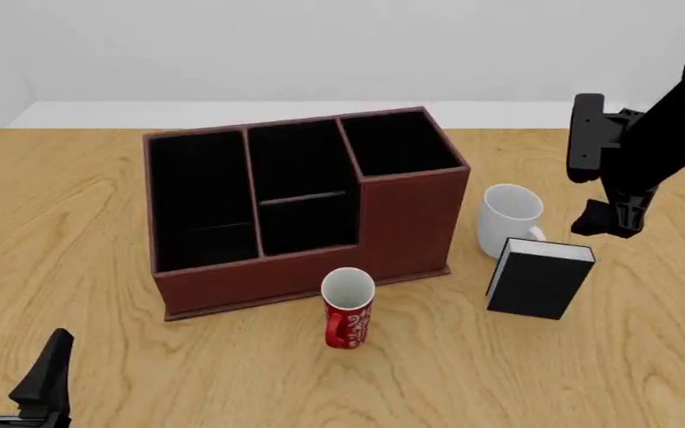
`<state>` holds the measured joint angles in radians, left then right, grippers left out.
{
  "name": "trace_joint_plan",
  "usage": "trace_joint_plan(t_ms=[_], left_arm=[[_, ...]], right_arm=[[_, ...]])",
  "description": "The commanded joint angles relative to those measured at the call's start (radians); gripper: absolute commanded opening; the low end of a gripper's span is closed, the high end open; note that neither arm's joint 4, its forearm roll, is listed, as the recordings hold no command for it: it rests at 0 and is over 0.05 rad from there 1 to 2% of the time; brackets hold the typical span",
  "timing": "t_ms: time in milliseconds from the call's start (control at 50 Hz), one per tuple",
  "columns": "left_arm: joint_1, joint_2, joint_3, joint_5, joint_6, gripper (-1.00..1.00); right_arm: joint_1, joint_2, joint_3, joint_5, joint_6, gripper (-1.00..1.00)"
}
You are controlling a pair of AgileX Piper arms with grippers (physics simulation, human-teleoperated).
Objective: Pick up the book and place it in the right compartment of the caddy.
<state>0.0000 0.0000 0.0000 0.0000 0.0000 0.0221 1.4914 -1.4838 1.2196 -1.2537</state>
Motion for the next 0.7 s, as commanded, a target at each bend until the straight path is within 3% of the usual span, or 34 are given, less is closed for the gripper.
trace_joint_plan(t_ms=[20, 460, 700], left_arm=[[0.000, 0.000, 0.000, 0.000, 0.000, 1.00], [0.000, 0.000, 0.000, 0.000, 0.000, 1.00], [0.000, 0.000, 0.000, 0.000, 0.000, 1.00]], right_arm=[[0.017, 0.020, 0.018, 0.000, 0.017, 1.00], [0.005, 0.061, 0.039, 0.000, 0.026, 1.00], [0.022, 0.099, -0.008, 0.000, 0.044, 1.00]])
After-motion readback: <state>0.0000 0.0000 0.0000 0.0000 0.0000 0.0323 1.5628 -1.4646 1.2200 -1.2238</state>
